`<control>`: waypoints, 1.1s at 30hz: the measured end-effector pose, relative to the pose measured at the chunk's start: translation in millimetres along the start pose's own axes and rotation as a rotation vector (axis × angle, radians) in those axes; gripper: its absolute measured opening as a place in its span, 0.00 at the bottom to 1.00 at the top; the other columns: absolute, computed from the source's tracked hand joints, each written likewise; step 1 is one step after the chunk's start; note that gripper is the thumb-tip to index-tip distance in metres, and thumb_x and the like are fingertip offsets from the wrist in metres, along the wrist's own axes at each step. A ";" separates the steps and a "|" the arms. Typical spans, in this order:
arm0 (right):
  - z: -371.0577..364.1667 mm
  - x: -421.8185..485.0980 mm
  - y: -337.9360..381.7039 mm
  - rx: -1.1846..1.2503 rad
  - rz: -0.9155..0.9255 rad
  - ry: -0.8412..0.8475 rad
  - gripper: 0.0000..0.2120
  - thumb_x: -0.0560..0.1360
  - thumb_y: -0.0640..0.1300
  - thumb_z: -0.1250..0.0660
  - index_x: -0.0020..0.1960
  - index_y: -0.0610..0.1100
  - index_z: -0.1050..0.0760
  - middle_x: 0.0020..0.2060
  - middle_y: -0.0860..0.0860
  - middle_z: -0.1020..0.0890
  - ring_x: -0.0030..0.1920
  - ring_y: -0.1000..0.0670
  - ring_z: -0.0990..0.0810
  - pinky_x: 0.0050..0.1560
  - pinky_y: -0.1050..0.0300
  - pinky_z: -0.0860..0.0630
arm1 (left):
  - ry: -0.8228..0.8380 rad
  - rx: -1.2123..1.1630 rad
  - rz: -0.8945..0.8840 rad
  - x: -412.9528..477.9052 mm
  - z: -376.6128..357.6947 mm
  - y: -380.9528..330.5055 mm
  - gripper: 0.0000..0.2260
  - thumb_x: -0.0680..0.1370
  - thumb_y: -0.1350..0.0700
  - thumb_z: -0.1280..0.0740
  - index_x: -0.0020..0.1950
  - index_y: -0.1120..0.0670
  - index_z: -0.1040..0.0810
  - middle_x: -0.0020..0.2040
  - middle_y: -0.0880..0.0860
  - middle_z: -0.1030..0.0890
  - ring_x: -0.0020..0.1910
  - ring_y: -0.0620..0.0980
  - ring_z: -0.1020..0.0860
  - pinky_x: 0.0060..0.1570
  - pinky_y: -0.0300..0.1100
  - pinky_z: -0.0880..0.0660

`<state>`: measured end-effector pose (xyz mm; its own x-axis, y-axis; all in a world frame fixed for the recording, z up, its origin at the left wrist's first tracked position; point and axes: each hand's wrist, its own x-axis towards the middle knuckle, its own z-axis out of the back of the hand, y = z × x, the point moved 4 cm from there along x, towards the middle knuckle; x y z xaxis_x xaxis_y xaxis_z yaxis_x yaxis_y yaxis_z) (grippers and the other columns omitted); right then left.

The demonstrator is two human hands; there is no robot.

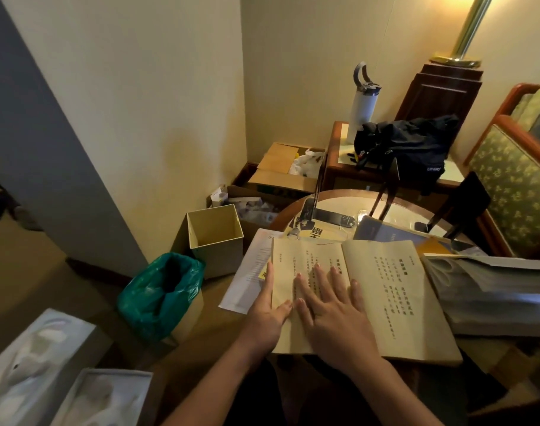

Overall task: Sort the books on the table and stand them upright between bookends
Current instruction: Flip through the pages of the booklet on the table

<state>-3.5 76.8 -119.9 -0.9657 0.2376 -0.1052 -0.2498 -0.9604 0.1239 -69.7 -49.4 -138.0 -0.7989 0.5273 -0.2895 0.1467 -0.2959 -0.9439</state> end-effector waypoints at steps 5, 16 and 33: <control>4.9 47.5 -8.7 -0.070 0.004 -0.032 0.29 0.82 0.61 0.60 0.80 0.57 0.63 0.80 0.51 0.61 0.78 0.43 0.68 0.77 0.38 0.63 | -0.013 0.044 -0.038 -0.1 -0.8 -2.4 0.34 0.84 0.53 0.39 0.77 0.31 0.58 0.79 0.44 0.43 0.68 0.44 0.34 0.63 0.47 0.24; 5.3 -3.0 -10.7 0.010 0.007 -0.012 0.29 0.80 0.68 0.64 0.79 0.63 0.63 0.78 0.55 0.66 0.76 0.47 0.73 0.76 0.40 0.70 | -0.022 -0.014 -0.042 -1.5 0.9 -7.6 0.35 0.83 0.57 0.38 0.78 0.32 0.55 0.68 0.41 0.35 0.55 0.38 0.28 0.52 0.45 0.20; 11.3 -78.9 -113.4 0.732 -0.238 -0.237 0.24 0.82 0.51 0.38 0.77 0.52 0.37 0.80 0.53 0.55 0.80 0.48 0.52 0.74 0.49 0.41 | -0.022 -0.019 -0.045 -35.0 17.2 -44.2 0.34 0.83 0.59 0.38 0.68 0.20 0.47 0.64 0.46 0.25 0.56 0.53 0.18 0.42 0.50 0.16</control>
<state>100.2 168.6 -114.4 -0.8497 0.5272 -0.0079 -0.3547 -0.5605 0.7483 -58.2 -68.5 -83.4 -0.8174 0.5220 -0.2437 0.1215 -0.2572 -0.9587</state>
